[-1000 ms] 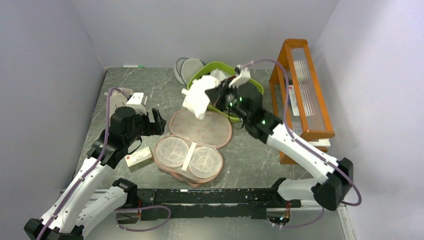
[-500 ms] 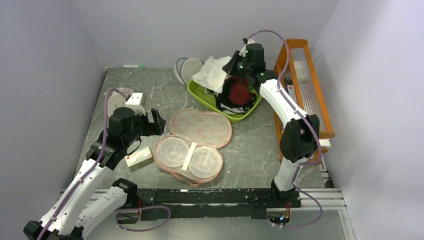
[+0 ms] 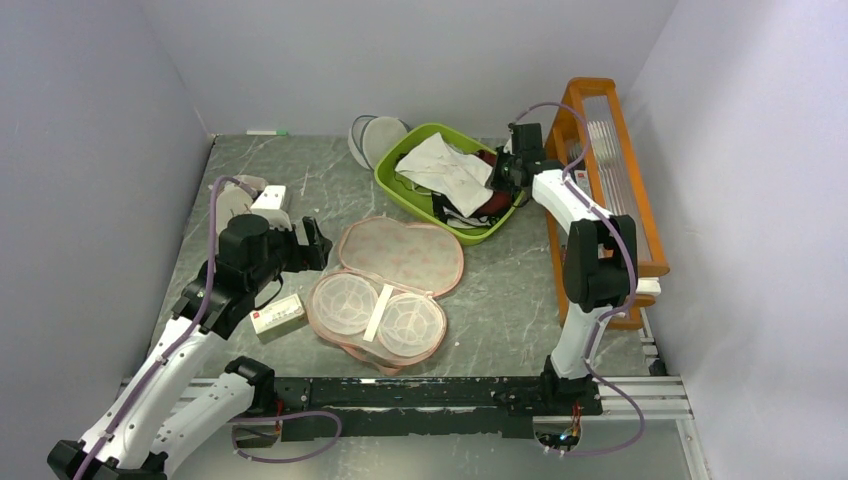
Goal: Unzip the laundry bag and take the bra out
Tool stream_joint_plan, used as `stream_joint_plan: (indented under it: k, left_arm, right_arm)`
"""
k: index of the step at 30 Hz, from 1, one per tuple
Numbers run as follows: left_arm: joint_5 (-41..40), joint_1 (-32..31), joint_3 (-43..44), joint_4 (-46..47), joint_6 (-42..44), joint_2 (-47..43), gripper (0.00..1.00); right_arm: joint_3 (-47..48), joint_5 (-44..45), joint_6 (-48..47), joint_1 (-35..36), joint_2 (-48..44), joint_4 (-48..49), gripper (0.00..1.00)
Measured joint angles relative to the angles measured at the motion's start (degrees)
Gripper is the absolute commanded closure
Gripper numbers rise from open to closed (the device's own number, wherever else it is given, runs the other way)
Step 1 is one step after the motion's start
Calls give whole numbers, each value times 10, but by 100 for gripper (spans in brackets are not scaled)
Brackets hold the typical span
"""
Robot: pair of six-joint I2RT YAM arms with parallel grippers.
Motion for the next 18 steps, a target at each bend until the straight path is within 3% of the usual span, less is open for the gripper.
stream_joint_plan:
  k: [3,7,11,18]
  left_arm:
    - [0,0,0,0,0,0,3]
    - [0,0,0,0,0,2,3]
    - [0,0,0,0,0,8,3]
    - [1,0,0,2,0,16,3]
  right_arm:
    - [5,21,-22,2,-1,-8,77]
    - [4,45,-42,1,-17,-35,48]
    - [-43,61,-56,6,-99,-49,28]
    - [-160,71,-80,83,-280,-42,24]
